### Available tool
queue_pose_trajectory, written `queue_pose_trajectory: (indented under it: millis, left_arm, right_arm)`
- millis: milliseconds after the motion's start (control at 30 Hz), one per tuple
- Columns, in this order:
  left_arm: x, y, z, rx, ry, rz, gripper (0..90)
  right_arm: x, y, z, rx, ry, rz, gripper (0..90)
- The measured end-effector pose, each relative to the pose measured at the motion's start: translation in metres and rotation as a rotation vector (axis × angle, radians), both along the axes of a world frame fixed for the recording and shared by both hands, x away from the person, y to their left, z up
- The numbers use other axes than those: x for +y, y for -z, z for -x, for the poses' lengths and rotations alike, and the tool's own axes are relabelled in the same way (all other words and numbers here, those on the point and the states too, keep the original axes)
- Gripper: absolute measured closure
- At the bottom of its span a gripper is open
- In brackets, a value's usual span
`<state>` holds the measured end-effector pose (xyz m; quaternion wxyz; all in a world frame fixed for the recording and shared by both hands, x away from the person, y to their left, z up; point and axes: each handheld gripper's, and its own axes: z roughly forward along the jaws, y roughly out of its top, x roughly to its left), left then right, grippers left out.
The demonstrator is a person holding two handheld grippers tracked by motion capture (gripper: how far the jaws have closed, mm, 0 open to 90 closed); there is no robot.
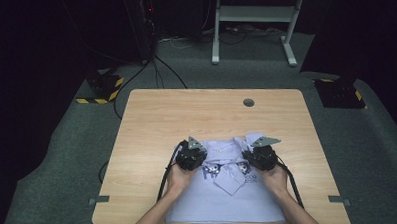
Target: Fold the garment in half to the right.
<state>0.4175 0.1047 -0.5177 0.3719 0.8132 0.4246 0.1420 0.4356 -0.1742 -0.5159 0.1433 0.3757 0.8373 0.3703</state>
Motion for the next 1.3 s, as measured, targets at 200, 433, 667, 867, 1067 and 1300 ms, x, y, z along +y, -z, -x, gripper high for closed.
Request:
queue_pose_trajectory:
  millis: [200, 433, 667, 867, 1067, 1300]
  left_arm:
    - [0.002, 0.011, -0.031, 0.045, -0.028, 0.029, 85.7]
    - [0.006, -0.008, -0.075, 0.001, -0.045, 0.071, 85.7]
    - [0.017, -0.051, -0.038, -0.125, -0.003, 0.138, 85.7]
    - [0.014, -0.028, -0.003, -0.057, 0.041, 0.096, 85.6]
    - [0.011, 0.004, 0.005, 0.042, 0.035, 0.059, 85.5]
    - [0.011, 0.013, -0.011, 0.057, 0.004, 0.057, 85.5]
  right_arm:
    - [0.007, 0.010, -0.020, 0.020, 0.029, 0.004, 86.1]
    - [0.014, -0.001, -0.071, 0.025, 0.092, 0.002, 86.0]
    - [0.005, -0.044, -0.046, -0.101, 0.070, -0.067, 85.9]
    - [-0.001, -0.034, -0.001, -0.113, 0.002, -0.022, 85.8]
    - [-0.003, 0.002, 0.010, -0.027, -0.007, 0.017, 85.5]
    - [0.000, 0.012, -0.002, -0.007, 0.013, 0.011, 85.4]
